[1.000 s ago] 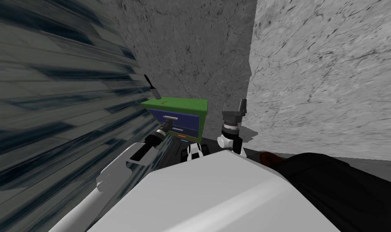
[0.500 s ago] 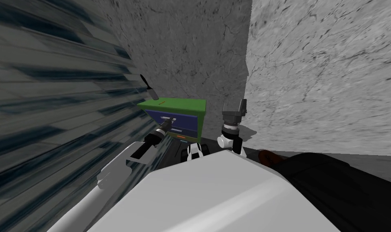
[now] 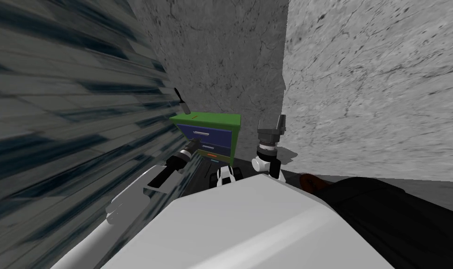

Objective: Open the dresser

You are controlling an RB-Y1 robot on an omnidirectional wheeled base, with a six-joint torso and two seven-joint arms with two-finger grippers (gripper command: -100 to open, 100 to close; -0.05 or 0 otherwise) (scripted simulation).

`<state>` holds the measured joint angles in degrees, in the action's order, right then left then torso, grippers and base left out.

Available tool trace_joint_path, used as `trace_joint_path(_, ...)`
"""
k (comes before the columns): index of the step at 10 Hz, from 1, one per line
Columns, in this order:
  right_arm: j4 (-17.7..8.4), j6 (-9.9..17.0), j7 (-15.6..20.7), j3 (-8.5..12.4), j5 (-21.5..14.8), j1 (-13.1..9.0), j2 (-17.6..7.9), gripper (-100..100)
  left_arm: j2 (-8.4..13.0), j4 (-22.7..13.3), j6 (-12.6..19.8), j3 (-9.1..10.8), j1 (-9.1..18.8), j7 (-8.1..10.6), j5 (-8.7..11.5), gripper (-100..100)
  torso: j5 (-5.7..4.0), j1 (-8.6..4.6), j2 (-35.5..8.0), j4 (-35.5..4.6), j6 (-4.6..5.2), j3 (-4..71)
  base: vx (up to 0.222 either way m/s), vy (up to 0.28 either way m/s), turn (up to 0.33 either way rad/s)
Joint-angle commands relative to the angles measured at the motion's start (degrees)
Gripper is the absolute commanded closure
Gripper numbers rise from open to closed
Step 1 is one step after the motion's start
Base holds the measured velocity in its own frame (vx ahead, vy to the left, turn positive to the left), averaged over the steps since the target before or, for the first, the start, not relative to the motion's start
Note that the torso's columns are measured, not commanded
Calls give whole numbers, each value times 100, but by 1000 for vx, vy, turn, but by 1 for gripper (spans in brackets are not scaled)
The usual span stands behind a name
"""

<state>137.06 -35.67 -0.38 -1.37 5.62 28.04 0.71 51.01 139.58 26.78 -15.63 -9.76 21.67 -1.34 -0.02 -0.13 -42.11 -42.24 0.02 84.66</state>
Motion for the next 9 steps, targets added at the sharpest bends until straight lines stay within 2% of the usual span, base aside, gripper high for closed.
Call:
trace_joint_path(1, 1, 0, 0, -1, 0, 1, 1, 0, -29, -106, 28, 12, 35, -5, 22, -100, -7, -23, 38, 12, 1, 25, 120, -83, -37)
trace_joint_path(3, 2, -1, 0, -1, 0, 3, 1, 0, -30, -143, 23, 11, 58, -3, 34, -100, -6, -13, 19, 8, 0, 15, 100, -81, -16)
trace_joint_path(4, 2, -1, 0, -1, 0, 2, 1, 0, -59, -395, 57, 114, 205, 6, 94, -100, 4, 23, -29, -6, -3, -14, -28, -15, -253)
trace_joint_path(9, 0, 0, 0, 0, 0, -1, 0, 0, -129, -1011, 130, 372, 561, 30, 240, -100, 1, 6, -5, 0, -1, -1, -94, 5, -192)
